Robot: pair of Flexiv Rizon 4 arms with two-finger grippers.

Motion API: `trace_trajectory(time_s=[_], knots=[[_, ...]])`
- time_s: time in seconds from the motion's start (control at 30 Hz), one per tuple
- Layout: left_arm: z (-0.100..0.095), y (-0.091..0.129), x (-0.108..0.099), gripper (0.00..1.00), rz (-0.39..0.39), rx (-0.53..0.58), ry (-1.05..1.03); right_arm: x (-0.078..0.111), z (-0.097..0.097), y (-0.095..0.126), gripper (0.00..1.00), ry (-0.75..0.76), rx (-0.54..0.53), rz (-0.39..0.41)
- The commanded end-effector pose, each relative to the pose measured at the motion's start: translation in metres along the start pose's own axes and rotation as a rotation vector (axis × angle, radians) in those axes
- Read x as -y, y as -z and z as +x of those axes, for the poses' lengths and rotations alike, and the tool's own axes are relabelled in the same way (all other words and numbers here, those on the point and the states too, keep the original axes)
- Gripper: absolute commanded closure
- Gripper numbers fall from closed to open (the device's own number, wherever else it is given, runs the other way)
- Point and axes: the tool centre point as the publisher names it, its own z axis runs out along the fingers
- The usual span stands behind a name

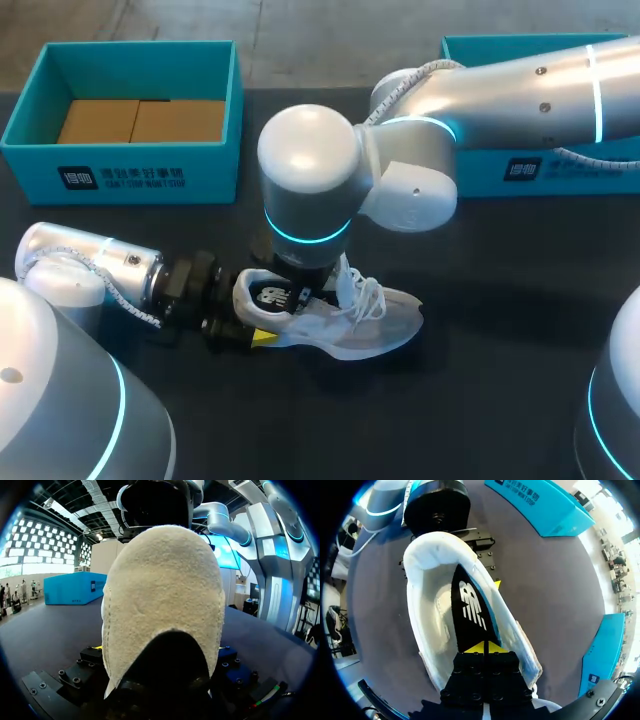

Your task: Take the shoe out of the shoebox, open the shoe tongue, remove and reinsert the insole, then place the shoe into the shoebox

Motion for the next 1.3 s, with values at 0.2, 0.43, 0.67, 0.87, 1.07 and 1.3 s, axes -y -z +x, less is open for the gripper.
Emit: trace_trajectory(time_s=[0.2, 0.43, 0.67, 0.87, 1.07, 1.3], knots=[[-0.001, 0.001, -0.004, 1.0, 0.0, 0.0, -0.001, 0.013, -0.005, 0.001, 1.0, -0.037, 0.025, -0.007], [-0.001, 0.001, -0.004, 1.0, 0.0, 0.0, -0.001, 0.016, -0.011, 0.0, 1.0, -0.046, 0.041, -0.011], [-0.001, 0.001, -0.004, 1.0, 0.0, 0.0, -0.001, 0.019, -0.019, 0.001, 1.0, -0.046, 0.065, -0.016], [-0.001, 0.001, -0.004, 1.0, 0.0, 0.0, -0.001, 0.015, -0.024, -0.001, 1.0, -0.023, 0.061, -0.025], [-0.001, 0.001, -0.004, 1.0, 0.0, 0.0, -0.001, 0.013, -0.026, -0.005, 0.97, 0.006, 0.032, -0.026], [-0.001, 0.001, -0.004, 1.0, 0.0, 0.0, -0.001, 0.013, -0.025, -0.01, 0.81, -0.003, 0.01, -0.016]])
